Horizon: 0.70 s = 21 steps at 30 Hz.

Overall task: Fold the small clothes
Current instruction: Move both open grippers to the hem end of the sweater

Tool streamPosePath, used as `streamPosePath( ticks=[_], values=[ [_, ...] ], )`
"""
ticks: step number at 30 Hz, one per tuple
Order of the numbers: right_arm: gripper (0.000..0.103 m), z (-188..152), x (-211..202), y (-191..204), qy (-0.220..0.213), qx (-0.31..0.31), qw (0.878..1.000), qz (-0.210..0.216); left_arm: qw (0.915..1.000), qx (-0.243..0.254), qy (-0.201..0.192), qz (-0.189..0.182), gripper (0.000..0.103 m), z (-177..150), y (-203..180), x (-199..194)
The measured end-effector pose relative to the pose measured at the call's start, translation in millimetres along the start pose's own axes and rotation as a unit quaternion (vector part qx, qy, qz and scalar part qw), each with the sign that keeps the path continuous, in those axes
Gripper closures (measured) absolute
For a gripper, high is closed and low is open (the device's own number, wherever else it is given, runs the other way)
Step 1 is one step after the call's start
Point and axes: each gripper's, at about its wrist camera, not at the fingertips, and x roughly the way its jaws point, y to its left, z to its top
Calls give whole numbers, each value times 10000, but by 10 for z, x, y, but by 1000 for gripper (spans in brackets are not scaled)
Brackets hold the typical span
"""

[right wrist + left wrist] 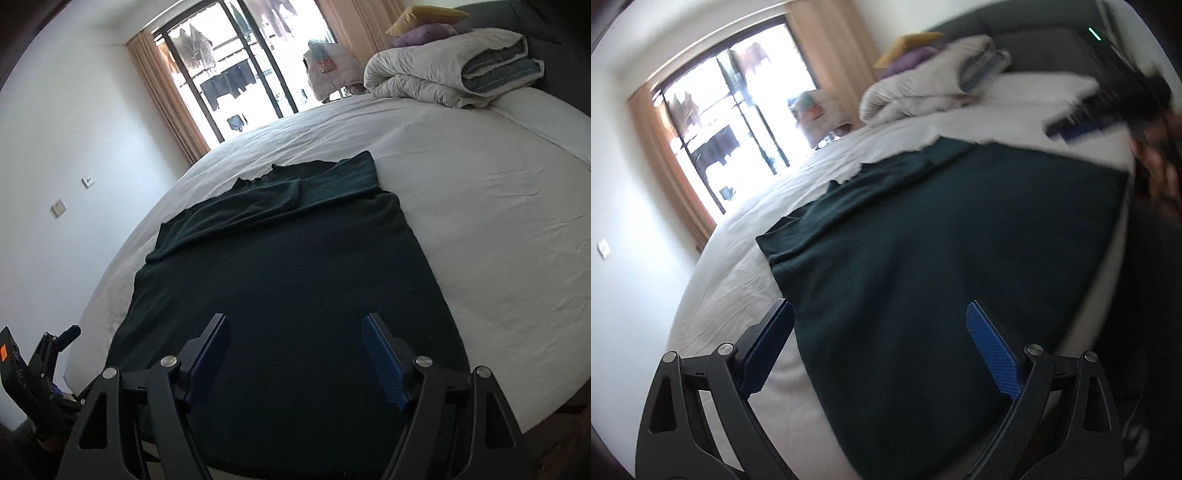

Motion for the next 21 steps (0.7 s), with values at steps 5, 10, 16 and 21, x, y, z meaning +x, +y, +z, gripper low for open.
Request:
streamPosePath(
  ticks=[5, 10, 16, 21],
  values=[
    [27, -192, -96, 176, 21, -397, 9992, -91, 9966, 769, 164, 243, 7, -435, -339, -232],
    [27, -296, -86, 250, 143, -495, 9986, -77, 9876, 1497, 158, 434, 7, -711, -531, -272],
    [27, -321, -125, 265, 117, -567, 9982, -183, 9742, 2132, 97, 728, 5, -889, -695, -211],
    [28, -341, -195, 279, 105, -647, 9974, -300, 9755, 2053, 43, 790, 19, -925, -661, -211]
  ],
)
